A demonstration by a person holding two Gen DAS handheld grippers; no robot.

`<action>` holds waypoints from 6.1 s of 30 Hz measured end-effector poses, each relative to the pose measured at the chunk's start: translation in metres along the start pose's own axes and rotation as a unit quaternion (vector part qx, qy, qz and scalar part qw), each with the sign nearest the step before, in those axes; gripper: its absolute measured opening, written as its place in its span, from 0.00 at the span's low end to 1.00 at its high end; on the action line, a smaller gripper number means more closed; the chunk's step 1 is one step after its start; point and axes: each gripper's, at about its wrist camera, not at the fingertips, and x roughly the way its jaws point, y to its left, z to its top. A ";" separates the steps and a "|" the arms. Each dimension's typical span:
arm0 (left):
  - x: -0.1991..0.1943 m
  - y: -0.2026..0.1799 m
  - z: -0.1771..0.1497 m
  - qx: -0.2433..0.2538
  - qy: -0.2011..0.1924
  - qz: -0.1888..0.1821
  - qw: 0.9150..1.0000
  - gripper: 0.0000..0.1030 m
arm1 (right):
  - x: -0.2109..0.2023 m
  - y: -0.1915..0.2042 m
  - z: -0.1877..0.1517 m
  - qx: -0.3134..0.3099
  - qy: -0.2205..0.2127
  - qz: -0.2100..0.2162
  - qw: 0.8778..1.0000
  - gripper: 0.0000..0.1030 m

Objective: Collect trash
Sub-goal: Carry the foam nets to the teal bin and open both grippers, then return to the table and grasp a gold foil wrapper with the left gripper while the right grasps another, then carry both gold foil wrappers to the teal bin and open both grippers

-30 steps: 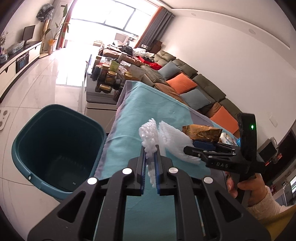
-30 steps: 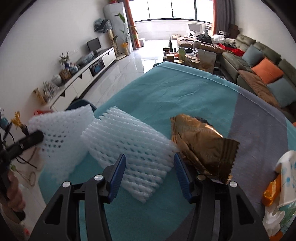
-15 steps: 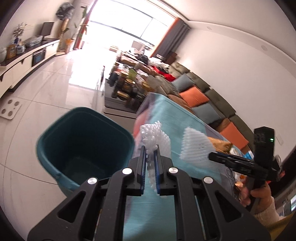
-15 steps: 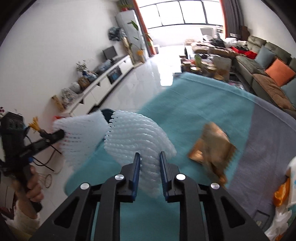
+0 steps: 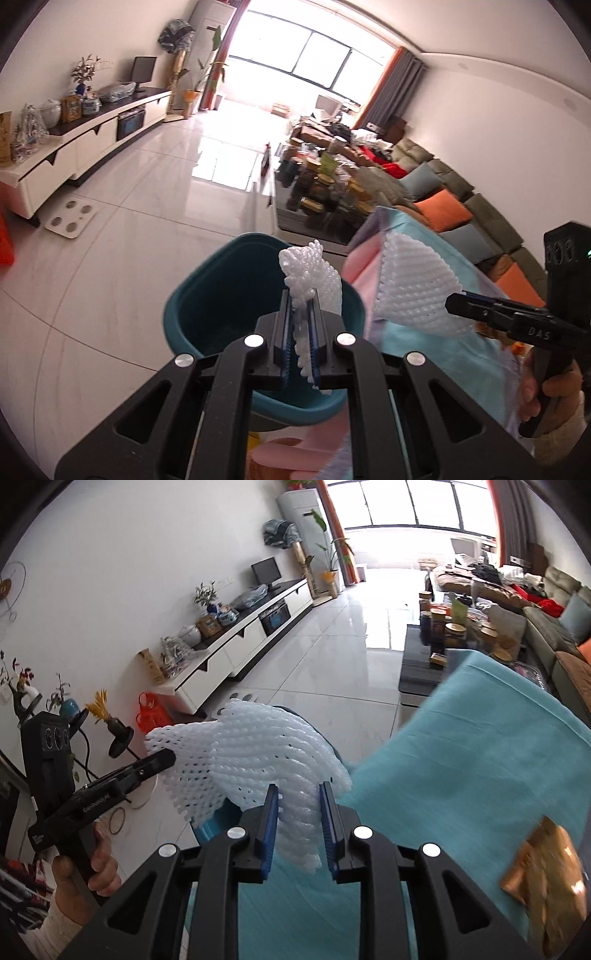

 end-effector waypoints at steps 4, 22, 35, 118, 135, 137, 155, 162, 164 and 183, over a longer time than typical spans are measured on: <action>0.011 0.008 0.002 -0.005 0.004 0.020 1.000 0.08 | 0.024 0.011 0.011 -0.005 0.015 0.001 1.000 0.22; 0.078 0.023 -0.006 -0.015 0.047 0.077 0.996 0.41 | 0.116 0.022 0.028 0.024 0.099 -0.018 0.995 0.38; 0.022 -0.037 -0.006 0.047 -0.044 0.042 0.997 0.75 | 0.028 0.019 0.014 0.004 0.017 0.017 1.000 0.52; 0.058 -0.278 -0.106 0.290 0.106 -0.155 0.938 0.21 | -0.237 -0.152 -0.212 0.215 -0.125 -0.088 0.965 0.22; 0.026 -0.247 -0.088 0.269 0.086 -0.147 0.948 0.21 | -0.181 -0.143 -0.162 0.165 -0.123 -0.013 0.978 0.22; 0.022 -0.239 -0.085 0.264 0.082 -0.140 0.951 0.21 | -0.171 -0.138 -0.153 0.158 -0.121 -0.002 0.980 0.22; 0.010 -0.147 -0.045 0.198 0.054 -0.056 0.977 0.22 | -0.101 -0.091 -0.077 0.093 -0.097 0.059 0.989 0.22; 0.020 -0.111 -0.030 0.168 0.054 -0.024 0.984 0.22 | -0.068 -0.064 -0.050 0.067 -0.078 0.067 0.992 0.22; 0.025 -0.101 -0.026 0.159 0.057 -0.016 0.986 0.22 | -0.060 -0.057 -0.044 0.060 -0.073 0.067 0.993 0.22; 0.075 -0.048 -0.026 0.100 0.104 0.030 0.989 0.24 | 0.031 -0.007 0.004 0.026 0.002 0.054 0.998 0.24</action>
